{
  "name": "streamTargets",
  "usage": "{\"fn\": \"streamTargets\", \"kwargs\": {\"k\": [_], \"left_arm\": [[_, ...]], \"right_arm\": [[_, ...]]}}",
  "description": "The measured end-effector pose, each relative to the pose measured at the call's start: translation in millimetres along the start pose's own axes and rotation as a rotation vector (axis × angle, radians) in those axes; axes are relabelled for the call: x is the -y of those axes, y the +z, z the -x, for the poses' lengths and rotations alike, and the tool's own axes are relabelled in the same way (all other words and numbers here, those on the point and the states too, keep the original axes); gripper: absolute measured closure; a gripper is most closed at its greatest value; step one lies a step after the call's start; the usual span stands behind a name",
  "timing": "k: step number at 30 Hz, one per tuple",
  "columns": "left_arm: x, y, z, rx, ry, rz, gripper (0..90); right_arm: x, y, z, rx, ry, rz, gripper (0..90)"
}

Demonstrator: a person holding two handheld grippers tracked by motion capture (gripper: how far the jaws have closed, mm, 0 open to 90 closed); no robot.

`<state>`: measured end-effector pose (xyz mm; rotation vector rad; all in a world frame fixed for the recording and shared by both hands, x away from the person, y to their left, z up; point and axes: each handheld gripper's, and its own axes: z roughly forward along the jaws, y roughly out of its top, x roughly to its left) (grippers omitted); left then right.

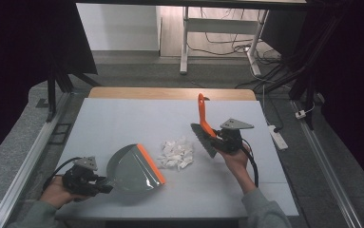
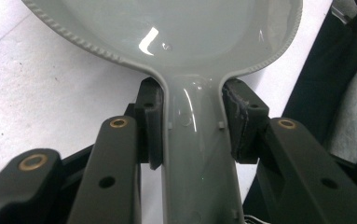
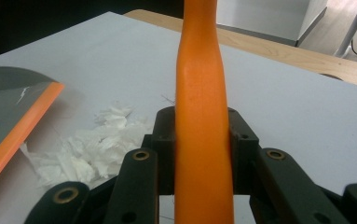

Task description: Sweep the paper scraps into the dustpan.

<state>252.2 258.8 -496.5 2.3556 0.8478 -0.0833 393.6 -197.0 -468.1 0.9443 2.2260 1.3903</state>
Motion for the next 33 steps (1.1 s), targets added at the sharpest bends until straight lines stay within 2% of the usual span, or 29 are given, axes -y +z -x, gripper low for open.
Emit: {"fn": "streamTargets", "kwargs": {"k": [11, 22, 33], "left_arm": [[-2.5, 9.1, -1.4, 0.006, -0.001, -0.027, 61.7], [-4.5, 12.0, -1.3, 0.005, -0.006, -0.028, 61.7], [-5.6, 12.9, -1.0, 0.005, -0.008, -0.027, 61.7]], "right_arm": [[-4.2, 18.6, -0.6, 0.01, 0.017, -0.02, 69.7], [-7.6, 34.9, 0.6, 0.014, 0.033, -0.043, 69.7], [-10.3, 46.2, -4.7, 0.009, 0.025, -0.057, 69.7]]}}
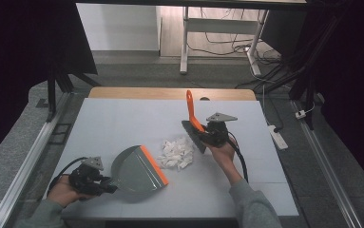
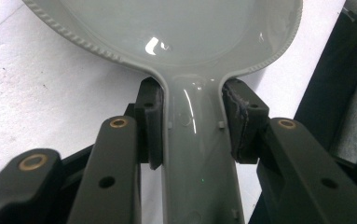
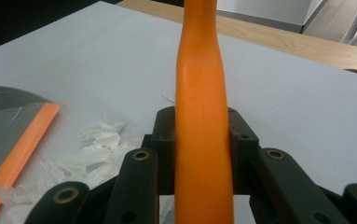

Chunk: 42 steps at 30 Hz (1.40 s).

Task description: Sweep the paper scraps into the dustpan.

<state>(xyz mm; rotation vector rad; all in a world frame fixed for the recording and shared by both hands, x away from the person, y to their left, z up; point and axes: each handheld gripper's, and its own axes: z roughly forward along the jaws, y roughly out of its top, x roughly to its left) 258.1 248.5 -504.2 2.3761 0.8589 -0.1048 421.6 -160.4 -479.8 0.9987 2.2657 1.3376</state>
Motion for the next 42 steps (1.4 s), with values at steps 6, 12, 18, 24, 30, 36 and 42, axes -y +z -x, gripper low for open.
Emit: {"fn": "streamTargets", "kwargs": {"k": [6, 12, 18, 24, 30, 36, 42], "left_arm": [[-2.3, -0.2, 2.8, 0.001, 0.011, 0.004, 61.7], [-2.6, 0.2, 2.5, -0.003, 0.007, 0.003, 61.7], [-3.4, 2.3, 2.7, -0.004, 0.01, -0.007, 61.7], [-4.6, 5.2, 2.2, -0.001, 0.001, -0.007, 61.7], [-7.1, 9.3, 1.3, 0.007, -0.006, -0.004, 61.7], [-8.8, 11.7, 0.6, 0.009, -0.008, -0.002, 61.7], [-9.9, 12.9, 0.6, 0.01, -0.009, -0.002, 61.7]], "right_arm": [[0.0, 7.0, -3.7, -0.009, -0.004, -0.01, 69.7], [-0.7, 12.0, -8.3, -0.019, -0.009, -0.016, 69.7], [-1.1, 15.9, -12.0, -0.033, -0.01, -0.017, 69.7], [-2.0, 19.6, -16.2, -0.041, -0.02, -0.023, 69.7], [-3.1, 23.3, -19.5, -0.048, -0.022, -0.027, 69.8], [-4.2, 27.7, -25.3, -0.057, -0.029, -0.034, 69.8], [-5.1, 32.4, -33.8, -0.078, -0.038, -0.04, 69.8]]}}
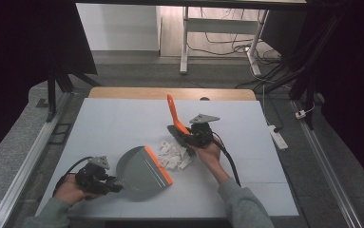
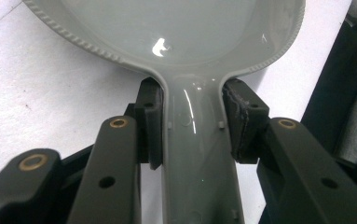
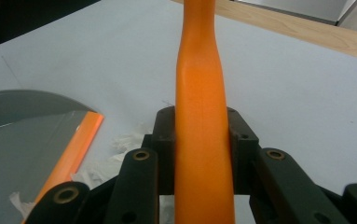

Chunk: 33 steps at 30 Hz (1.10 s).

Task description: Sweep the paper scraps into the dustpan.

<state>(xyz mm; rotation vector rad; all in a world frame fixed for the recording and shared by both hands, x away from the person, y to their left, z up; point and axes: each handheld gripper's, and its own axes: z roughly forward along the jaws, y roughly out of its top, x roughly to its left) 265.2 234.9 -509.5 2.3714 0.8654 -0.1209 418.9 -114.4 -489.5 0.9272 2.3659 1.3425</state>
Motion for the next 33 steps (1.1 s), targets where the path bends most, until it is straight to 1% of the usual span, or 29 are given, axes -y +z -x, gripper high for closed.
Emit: {"fn": "streamTargets", "kwargs": {"k": [5, 6, 20, 28, 30, 33], "left_arm": [[-1.0, 1.6, -0.4, 0.002, -0.001, -0.001, 61.6], [-1.1, 1.7, -0.4, 0.003, -0.001, -0.001, 61.7], [-2.4, 3.3, 0.4, 0.002, -0.003, 0.0, 61.7], [-2.8, 3.8, 1.0, 0.002, -0.004, 0.0, 61.6], [-2.9, 3.9, 0.9, 0.004, -0.004, 0.0, 61.6], [-2.8, 4.1, 0.8, 0.004, -0.004, 0.0, 61.7]], "right_arm": [[-1.1, 3.6, -9.7, -0.014, -0.021, -0.012, 69.8], [-1.3, 4.8, -13.5, -0.02, -0.026, -0.016, 69.8], [-1.8, 10.8, -32.6, -0.05, -0.059, -0.025, 69.8], [-2.6, 14.2, -43.8, -0.082, -0.074, -0.027, 69.8], [-3.0, 15.8, -49.3, -0.092, -0.085, -0.031, 69.8], [-3.1, 17.1, -52.0, -0.098, -0.091, -0.03, 69.8]]}}
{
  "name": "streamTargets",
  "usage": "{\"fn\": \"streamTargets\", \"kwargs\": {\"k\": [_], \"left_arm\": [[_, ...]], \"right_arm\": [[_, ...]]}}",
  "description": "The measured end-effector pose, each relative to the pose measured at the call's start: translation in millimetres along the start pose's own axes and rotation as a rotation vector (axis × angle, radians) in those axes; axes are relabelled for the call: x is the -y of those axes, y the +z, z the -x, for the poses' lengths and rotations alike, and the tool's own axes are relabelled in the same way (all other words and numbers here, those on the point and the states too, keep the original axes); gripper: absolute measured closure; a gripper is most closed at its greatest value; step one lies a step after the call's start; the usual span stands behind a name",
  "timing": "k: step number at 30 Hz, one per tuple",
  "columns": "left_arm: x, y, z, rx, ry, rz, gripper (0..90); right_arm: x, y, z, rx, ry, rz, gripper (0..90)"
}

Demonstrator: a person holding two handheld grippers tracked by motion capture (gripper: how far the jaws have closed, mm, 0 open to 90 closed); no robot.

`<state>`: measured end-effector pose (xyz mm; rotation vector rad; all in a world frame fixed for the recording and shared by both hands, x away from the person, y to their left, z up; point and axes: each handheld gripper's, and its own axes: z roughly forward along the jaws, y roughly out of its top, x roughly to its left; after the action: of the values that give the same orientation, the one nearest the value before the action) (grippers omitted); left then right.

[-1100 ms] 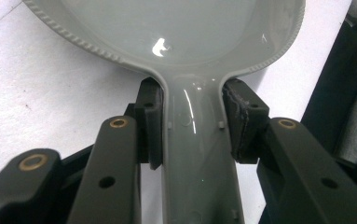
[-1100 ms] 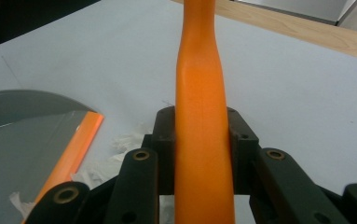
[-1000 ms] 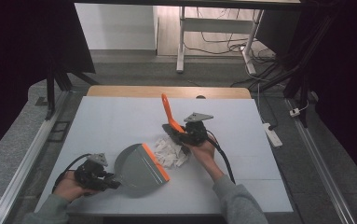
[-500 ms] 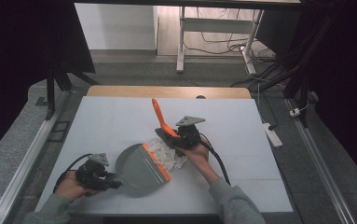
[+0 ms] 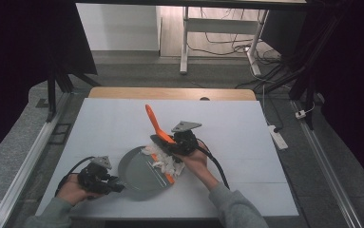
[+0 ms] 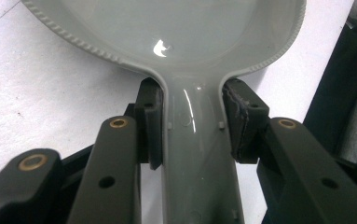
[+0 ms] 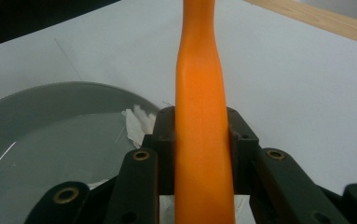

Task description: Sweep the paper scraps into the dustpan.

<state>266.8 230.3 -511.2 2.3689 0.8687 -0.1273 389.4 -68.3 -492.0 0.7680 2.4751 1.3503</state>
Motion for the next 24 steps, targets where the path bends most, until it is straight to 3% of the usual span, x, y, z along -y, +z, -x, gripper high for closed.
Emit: {"fn": "streamTargets", "kwargs": {"k": [15, 24], "left_arm": [[-0.4, 0.2, 0.3, 0.0, 0.0, -0.001, 61.7], [-0.2, 0.2, 0.3, 0.0, -0.001, 0.0, 61.6]], "right_arm": [[-2.2, 5.8, -14.8, -0.037, -0.019, -0.001, 69.8], [-6.6, 9.2, -33.2, -0.114, -0.039, 0.013, 69.7]]}}
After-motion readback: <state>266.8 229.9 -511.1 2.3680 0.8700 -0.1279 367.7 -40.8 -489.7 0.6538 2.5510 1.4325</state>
